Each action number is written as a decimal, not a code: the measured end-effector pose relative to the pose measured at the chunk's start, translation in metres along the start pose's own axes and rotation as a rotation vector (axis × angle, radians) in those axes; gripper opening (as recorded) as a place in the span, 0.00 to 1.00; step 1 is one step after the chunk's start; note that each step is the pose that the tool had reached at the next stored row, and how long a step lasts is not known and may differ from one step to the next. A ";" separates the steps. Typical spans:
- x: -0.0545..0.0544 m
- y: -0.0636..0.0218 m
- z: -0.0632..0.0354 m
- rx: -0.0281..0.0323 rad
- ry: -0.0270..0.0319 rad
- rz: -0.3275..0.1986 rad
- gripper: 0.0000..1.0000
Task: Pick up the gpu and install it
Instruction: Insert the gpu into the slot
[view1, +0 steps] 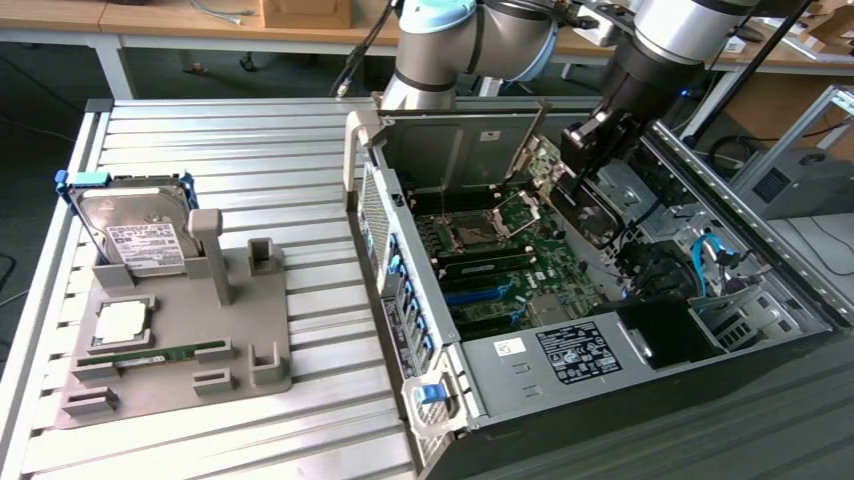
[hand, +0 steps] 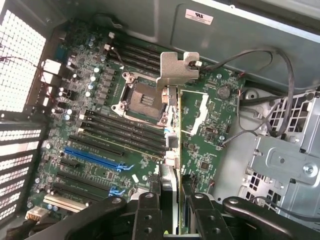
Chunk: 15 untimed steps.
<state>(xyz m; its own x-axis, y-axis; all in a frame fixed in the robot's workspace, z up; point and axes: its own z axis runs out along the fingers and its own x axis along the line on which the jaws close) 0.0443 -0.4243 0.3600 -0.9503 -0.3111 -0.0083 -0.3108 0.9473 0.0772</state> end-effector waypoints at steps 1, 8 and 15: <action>0.000 0.0000 0.0000 0.0000 0.0004 -0.005 0.27; 0.000 0.0000 0.0000 -0.0003 0.0031 -0.040 0.27; 0.000 0.0000 0.0000 -0.0006 0.0058 -0.076 0.27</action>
<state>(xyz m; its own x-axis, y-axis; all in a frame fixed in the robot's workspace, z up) 0.0443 -0.4243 0.3599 -0.9239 -0.3826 -0.0083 -0.3820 0.9209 0.0772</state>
